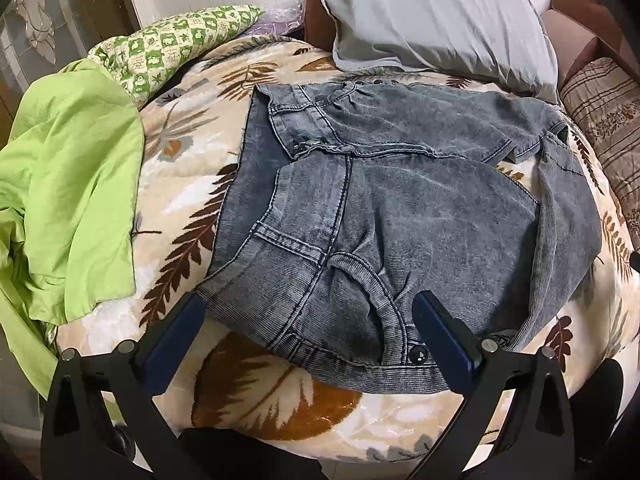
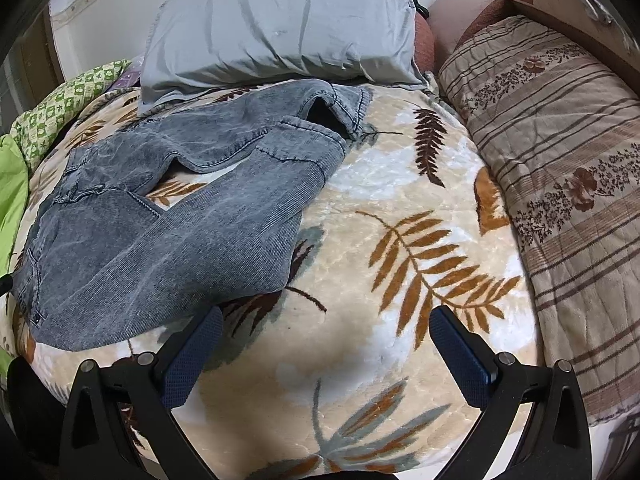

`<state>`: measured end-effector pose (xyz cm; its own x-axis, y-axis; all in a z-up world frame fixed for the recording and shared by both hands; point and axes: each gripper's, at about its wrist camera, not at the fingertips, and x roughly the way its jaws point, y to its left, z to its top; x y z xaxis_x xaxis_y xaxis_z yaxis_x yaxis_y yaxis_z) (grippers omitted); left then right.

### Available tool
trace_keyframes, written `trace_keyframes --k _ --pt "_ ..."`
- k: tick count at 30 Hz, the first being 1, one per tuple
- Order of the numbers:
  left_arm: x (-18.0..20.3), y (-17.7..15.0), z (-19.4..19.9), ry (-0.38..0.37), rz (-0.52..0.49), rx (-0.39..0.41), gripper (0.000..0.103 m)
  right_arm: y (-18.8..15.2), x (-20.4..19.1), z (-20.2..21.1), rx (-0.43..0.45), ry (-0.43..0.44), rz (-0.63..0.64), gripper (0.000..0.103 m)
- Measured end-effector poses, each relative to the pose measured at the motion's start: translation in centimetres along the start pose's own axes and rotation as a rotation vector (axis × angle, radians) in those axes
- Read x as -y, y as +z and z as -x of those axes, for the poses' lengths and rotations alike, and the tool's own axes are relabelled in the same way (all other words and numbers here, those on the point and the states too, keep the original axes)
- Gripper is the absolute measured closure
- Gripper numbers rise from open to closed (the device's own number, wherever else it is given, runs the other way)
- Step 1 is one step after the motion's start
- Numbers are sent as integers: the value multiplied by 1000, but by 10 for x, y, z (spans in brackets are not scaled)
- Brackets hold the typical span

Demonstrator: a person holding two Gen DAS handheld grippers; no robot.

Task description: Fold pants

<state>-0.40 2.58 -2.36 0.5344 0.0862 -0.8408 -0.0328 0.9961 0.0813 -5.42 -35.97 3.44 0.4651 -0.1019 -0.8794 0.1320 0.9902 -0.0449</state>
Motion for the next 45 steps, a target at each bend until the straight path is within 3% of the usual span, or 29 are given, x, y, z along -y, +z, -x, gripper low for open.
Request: trace_keyframes --k 45 --pt "13 1 0 -48 -44 -32 0 6 -13 0 -4 18 113 1"
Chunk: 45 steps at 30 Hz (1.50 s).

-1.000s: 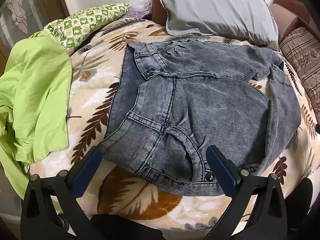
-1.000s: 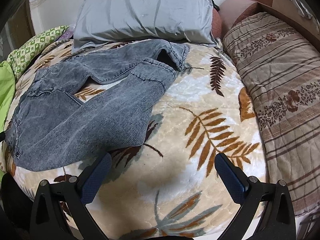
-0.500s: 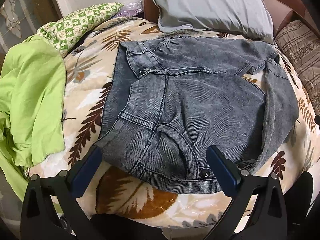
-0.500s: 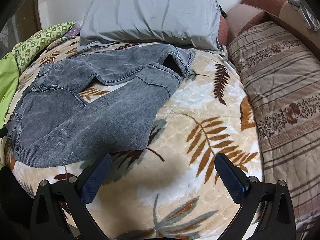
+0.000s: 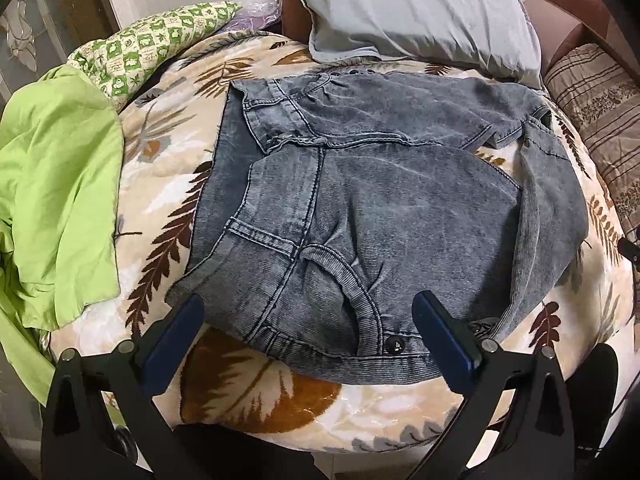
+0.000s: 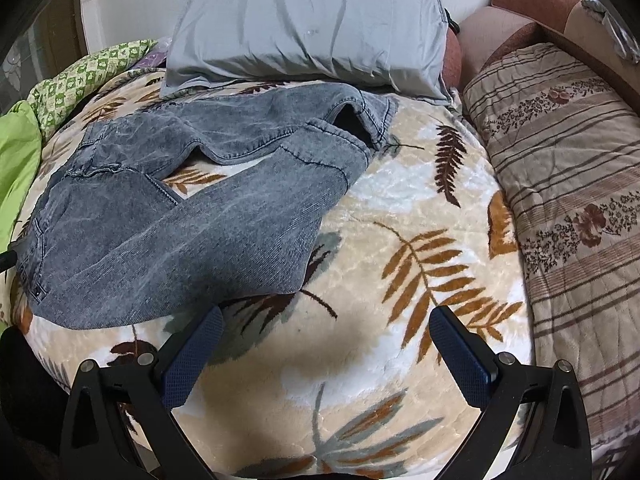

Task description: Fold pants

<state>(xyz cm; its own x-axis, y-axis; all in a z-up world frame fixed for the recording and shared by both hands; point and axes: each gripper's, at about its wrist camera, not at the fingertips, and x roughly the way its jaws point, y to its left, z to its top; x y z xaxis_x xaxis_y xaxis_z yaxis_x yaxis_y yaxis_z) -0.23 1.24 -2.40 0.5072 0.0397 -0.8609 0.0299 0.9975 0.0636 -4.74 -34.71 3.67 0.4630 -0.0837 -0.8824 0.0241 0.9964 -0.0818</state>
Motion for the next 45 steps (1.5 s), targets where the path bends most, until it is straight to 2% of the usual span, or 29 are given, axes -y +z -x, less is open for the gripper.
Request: trace_keyframes --k 4,6,13,17,23,25,27,28,29,31,35,38,40,41,43,45 --pt "0 3 -5 -7 6 -17 0 4 7 -3 2 11 -30 1" --pt "-5 7 -8 -36 32 -39 0 8 14 -7 -2 12 -57 1" --pt "-63 31 -24 -81 265 -122 0 41 44 -42 -53 23 -144 1" --pt "-94 25 -33 -113 398 -176 0 67 44 -79 -105 94 -204 1" --pt "-90 8 -57 -196 458 -285 0 93 26 -132 -193 187 -281 2" --pt "-81 3 -68 -239 470 -326 0 95 22 -140 -206 214 -297 19" --pt "-74 0 -75 -268 475 -351 0 93 22 -142 -223 232 -313 83" --pt "-70 0 -76 -263 473 -349 2 92 25 -140 -220 249 -321 92" --pt "-67 1 -74 -253 465 -338 5 90 28 -134 -198 271 -327 93" --pt "-62 3 -68 -241 436 -308 14 79 40 -111 -132 275 -317 95" --pt "-57 0 -58 -228 392 -289 21 32 71 -71 -82 264 -350 96" --pt "-57 -10 -61 -227 374 -315 24 -22 97 -53 -99 294 -436 96" --pt "-55 -17 -59 -216 345 -315 24 -59 107 -45 -130 308 -478 89" --pt "-53 -19 -56 -209 322 -314 24 -73 111 -44 -161 294 -484 82" --pt "-50 -25 -49 -218 271 -323 24 -93 119 -40 -218 255 -486 82" --pt "-49 -28 -38 -243 221 -317 25 -104 133 -26 -211 226 -506 82"
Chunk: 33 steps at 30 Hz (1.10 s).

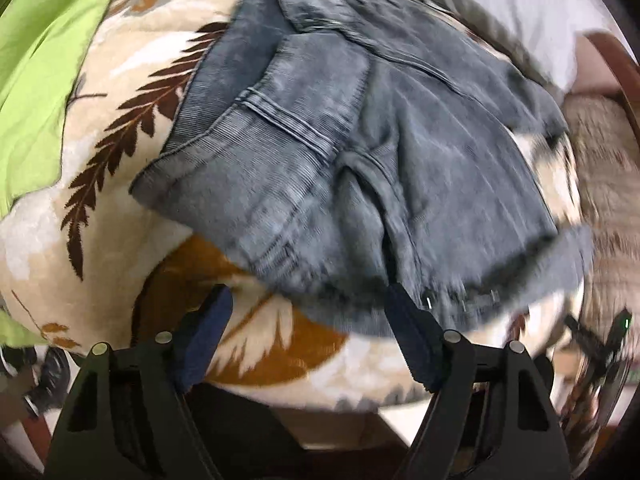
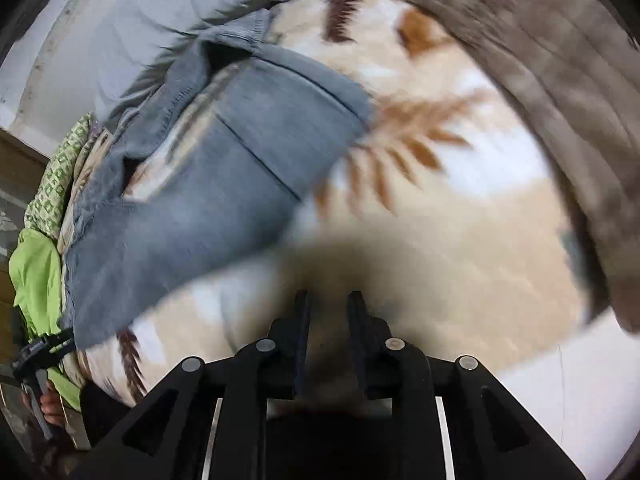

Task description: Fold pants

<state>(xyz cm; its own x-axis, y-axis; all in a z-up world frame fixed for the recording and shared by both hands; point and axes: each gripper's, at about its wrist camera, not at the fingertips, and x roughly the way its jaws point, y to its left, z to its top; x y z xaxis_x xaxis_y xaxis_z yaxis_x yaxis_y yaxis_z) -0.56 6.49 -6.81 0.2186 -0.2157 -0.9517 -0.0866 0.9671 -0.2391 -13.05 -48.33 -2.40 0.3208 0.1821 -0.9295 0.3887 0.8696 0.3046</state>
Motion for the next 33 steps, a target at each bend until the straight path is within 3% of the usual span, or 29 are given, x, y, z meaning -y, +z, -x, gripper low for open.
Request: trace_keyframes --k 2,4,6,11,16,18,19,21,22,25,28,30,33 --pt "-2 -1 18 -5 -34 48 25 5 7 19 53 -40 -10 75" --pt "-9 6 37 2 -29 110 24 20 8 37 121 -23 -21 62" --pt "-16 24 45 24 -11 149 24 37 2 40 148 2 -20 43" --pt "-33 75 18 103 51 91 24 91 -29 10 126 48 -2 41" --pt "-30 104 -7 147 50 30 24 129 -46 -37 80 -50 4 40" --pt "-27 108 -10 145 46 24 24 140 -52 -60 7 -66 42 40" --pt "-25 109 -12 143 41 21 24 143 -57 -66 -29 -64 83 42" --pt "-20 108 -15 143 31 17 24 144 -73 -67 -43 -89 193 91" --pt "-17 107 -16 143 27 14 24 143 -80 -61 -26 -96 237 91" --pt "-11 101 -14 132 6 7 24 124 -93 -13 97 2 342 91" --pt "-7 91 -17 126 -25 -8 24 73 -83 27 160 20 458 84" --pt "-8 82 -18 136 -41 -11 24 35 -64 31 120 -24 483 81" --pt "-9 68 -12 141 -62 -5 24 -12 -21 20 -22 -132 449 73"
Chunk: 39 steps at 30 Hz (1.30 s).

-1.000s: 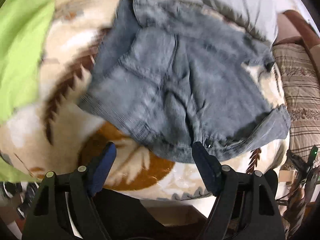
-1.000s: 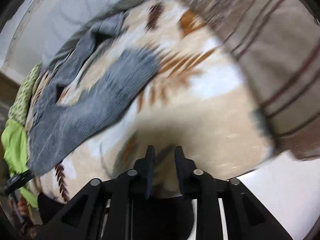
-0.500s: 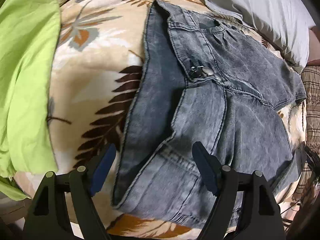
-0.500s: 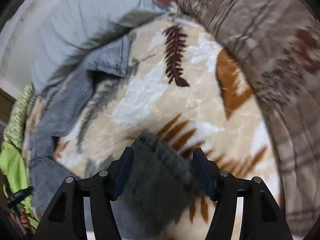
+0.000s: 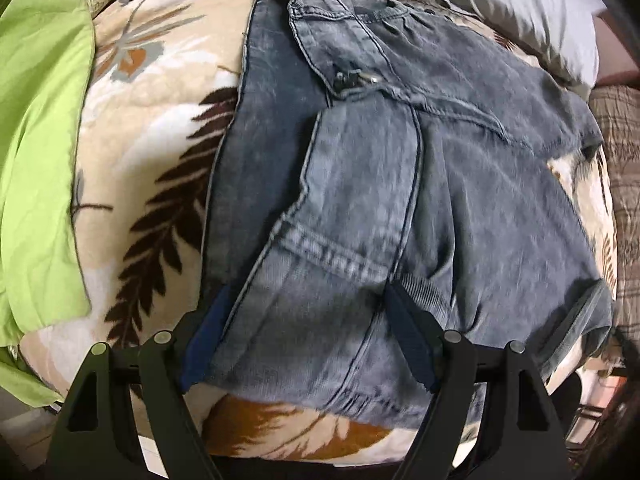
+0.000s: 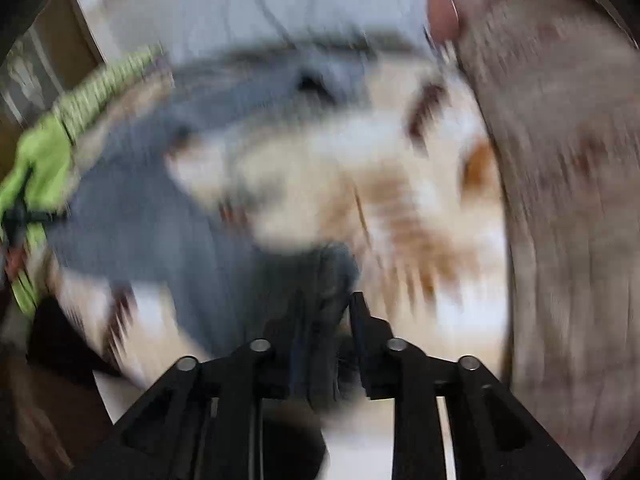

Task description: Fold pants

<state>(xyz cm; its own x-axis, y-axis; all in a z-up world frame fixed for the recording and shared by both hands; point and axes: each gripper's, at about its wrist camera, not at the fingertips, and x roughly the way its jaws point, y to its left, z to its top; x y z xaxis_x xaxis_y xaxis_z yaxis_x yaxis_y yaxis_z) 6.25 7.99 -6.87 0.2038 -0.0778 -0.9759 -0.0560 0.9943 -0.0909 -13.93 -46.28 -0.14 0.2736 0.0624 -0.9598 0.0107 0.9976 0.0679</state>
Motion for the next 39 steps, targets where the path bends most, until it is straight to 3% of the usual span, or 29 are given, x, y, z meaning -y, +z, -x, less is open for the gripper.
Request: trace_keyframes --k 2,5,7,8,9,13,14,15,17,18,21,23,25,27,30,33,35,37,38,39 --pt "-1 -8 6 -7 -19 0 24 -28 15 -6 -80 -48 -53 72" --pt "-5 -13 17 -7 -28 15 24 -39 41 13 -4 -12 -214 71" --pt "-10 -15 22 -13 -1 17 24 -29 51 26 96 62 -325 57" --pt "-12 -14 23 -24 23 14 24 -22 52 28 131 93 -360 43" --pt "-14 -12 22 -33 37 13 24 -9 49 26 157 112 -378 38" --pt "-17 -18 25 -40 55 19 24 38 28 -7 125 101 -343 38" --pt "-18 -19 25 -41 62 16 24 46 24 -16 100 77 -328 39" --pt "-22 -17 24 -49 75 10 24 55 20 -29 50 34 -307 48" --pt "-26 -14 24 -77 109 3 24 74 12 -44 -4 50 -235 90" --pt "-24 -10 24 -86 117 4 24 86 4 -41 4 12 -171 91" --pt "-19 0 28 -93 129 7 24 123 -15 23 254 -24 -30 91" --pt "-12 4 29 -92 120 10 24 122 -27 88 539 -52 69 91" --pt "-4 5 27 -94 103 10 24 106 -38 108 622 -143 154 91" --pt "-3 -1 23 -89 85 -2 24 75 -41 99 560 -194 197 90" --pt "-4 -12 17 -69 61 -18 24 16 -34 54 339 -233 225 91" --pt "-5 -22 22 -61 23 -8 24 -43 -6 18 102 -265 143 92" --pt "-3 -24 27 -55 4 -4 24 -59 14 25 83 -250 48 92" --pt "-2 -22 31 -51 1 2 24 -56 29 49 164 -217 -57 88" --pt "-2 -20 33 -52 7 7 24 -45 36 62 223 -158 -125 77" --pt "-3 -17 36 -55 19 15 24 -35 39 67 251 -118 -163 54"
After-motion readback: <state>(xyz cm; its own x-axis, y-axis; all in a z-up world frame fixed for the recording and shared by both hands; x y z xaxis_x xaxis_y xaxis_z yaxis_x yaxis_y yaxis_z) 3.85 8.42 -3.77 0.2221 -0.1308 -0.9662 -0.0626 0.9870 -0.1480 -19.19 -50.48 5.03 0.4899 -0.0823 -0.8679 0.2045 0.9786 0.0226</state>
